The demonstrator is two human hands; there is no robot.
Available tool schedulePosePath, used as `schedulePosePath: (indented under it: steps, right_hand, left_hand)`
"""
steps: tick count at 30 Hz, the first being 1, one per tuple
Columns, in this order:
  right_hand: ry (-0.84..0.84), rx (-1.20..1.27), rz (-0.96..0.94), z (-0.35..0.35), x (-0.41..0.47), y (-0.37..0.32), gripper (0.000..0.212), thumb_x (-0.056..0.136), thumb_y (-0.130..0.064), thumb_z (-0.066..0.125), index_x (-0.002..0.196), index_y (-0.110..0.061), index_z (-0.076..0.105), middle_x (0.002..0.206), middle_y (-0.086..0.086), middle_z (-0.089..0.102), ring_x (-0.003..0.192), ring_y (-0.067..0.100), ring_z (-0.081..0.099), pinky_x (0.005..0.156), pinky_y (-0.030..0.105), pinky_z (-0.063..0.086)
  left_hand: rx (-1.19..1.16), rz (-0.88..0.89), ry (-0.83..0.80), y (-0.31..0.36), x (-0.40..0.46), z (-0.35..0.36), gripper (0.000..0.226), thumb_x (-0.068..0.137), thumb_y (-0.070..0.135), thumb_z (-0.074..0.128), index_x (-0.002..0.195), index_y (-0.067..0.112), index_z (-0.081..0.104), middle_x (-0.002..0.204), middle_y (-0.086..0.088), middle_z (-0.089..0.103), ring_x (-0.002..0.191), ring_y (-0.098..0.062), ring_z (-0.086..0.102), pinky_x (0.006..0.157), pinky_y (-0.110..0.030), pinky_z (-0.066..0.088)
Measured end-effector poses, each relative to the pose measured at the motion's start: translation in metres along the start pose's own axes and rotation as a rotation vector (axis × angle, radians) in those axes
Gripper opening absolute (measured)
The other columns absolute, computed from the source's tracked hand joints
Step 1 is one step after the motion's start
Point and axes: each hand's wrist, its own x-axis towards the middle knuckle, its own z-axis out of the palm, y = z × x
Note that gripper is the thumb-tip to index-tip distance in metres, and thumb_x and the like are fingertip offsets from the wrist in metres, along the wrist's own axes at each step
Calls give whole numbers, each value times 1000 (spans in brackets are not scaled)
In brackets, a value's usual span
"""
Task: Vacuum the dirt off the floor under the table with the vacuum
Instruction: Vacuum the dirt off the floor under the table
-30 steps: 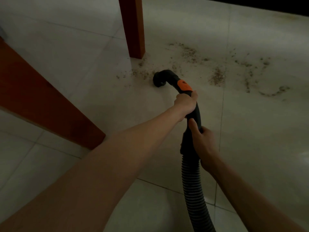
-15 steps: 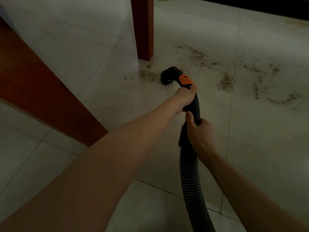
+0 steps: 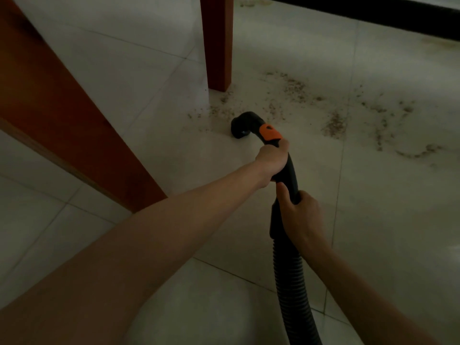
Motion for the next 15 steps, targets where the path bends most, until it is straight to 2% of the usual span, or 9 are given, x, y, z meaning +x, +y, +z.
schedulePosePath:
  steps: [5, 8, 10, 12, 15]
  right_hand:
    - [10, 26, 7, 7, 11, -12, 37, 96, -44, 45, 81, -10, 51, 72, 6, 57, 57, 16, 55, 48, 25, 42]
    - [-1, -3, 9, 12, 21, -23, 38, 97, -45, 44, 85, -9, 53, 69, 1, 53, 55, 11, 51, 45, 23, 36]
    - [-17, 26, 19, 16, 26, -28, 40, 96, -45, 45, 87, -7, 57, 69, 2, 55, 56, 12, 53, 46, 23, 38]
    - [-31, 63, 36, 20, 29, -32, 43, 96, -45, 46, 87, -5, 59, 71, 5, 58, 58, 16, 56, 50, 25, 45]
    - [-63, 146, 71, 23, 32, -35, 45, 95, -43, 48, 87, -2, 62, 79, 14, 65, 69, 28, 65, 66, 37, 55]
  left_hand:
    - [3, 18, -18, 13, 3, -7, 43, 100, 40, 32, 118, 3, 46, 97, -11, 53, 97, -26, 53, 96, -38, 47]
    - [22, 39, 18, 21, 8, -14, 44, 101, 40, 31, 119, 3, 46, 84, -7, 50, 92, -25, 51, 88, -35, 45]
    - [34, 51, 45, 25, 12, -19, 41, 101, 40, 31, 115, 4, 46, 91, -9, 51, 91, -24, 50, 84, -34, 45]
    - [48, 56, 64, 26, 13, -23, 42, 101, 40, 31, 116, 4, 46, 99, -10, 51, 91, -24, 51, 84, -34, 46]
    - [70, 55, 77, 27, 15, -27, 47, 101, 40, 31, 126, 3, 45, 108, -12, 55, 98, -27, 54, 85, -35, 46]
